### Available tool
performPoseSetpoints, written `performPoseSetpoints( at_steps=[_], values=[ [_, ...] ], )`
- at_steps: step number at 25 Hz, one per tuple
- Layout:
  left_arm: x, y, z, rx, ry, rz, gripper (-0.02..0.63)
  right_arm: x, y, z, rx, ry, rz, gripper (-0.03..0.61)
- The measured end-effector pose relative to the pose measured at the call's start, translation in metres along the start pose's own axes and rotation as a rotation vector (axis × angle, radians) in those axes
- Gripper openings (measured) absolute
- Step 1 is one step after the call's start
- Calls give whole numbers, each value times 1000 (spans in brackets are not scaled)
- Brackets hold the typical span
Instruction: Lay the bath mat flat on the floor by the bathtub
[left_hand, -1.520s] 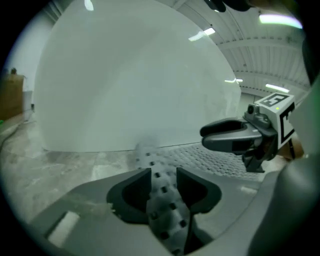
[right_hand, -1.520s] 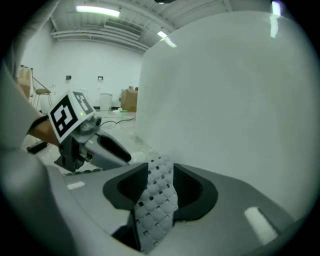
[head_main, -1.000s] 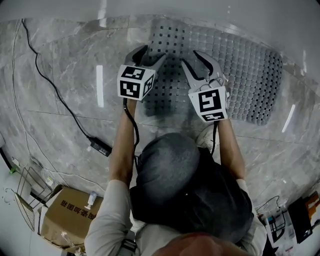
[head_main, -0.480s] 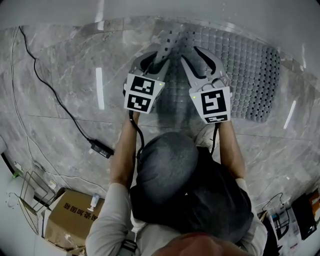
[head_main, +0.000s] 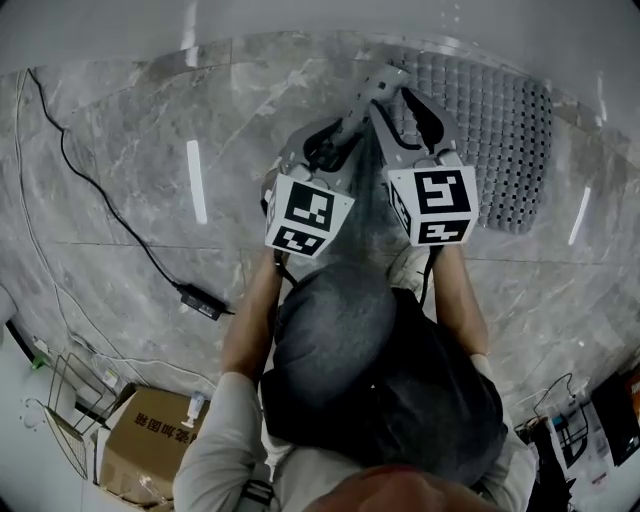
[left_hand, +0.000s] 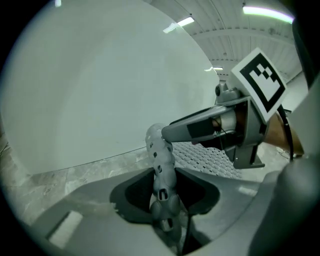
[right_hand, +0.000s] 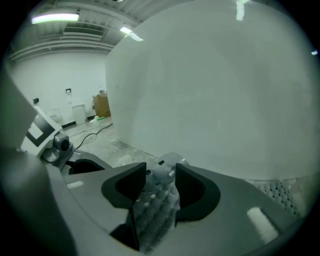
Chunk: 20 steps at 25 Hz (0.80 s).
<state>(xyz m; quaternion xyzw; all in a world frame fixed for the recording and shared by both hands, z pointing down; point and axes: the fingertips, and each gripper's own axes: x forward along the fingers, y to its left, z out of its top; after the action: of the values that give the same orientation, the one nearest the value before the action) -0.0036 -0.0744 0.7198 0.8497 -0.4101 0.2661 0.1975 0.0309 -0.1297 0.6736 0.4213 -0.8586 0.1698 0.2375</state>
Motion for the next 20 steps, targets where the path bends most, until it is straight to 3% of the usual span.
performPoseSetpoints(
  at_steps=[4,9,11,14,20],
  values=[
    [4,-17,-5,6,6,-16,139,-13,-11,-13,140,24,-18,227],
    [13,-43,-4,53,13,-62,138,-21,-14,-26,205,50,-47,311],
    [16,-48,-6,64,27,-71,140,-20,-20,-41,244,75,-70,313],
    [21,-51,-10,62,44,-89,144,-18,-25,-58,376,83,-39,311],
    [20,-51,-12,28,64,-137,178,-16,-21,-76,444,101,15,202]
  ],
)
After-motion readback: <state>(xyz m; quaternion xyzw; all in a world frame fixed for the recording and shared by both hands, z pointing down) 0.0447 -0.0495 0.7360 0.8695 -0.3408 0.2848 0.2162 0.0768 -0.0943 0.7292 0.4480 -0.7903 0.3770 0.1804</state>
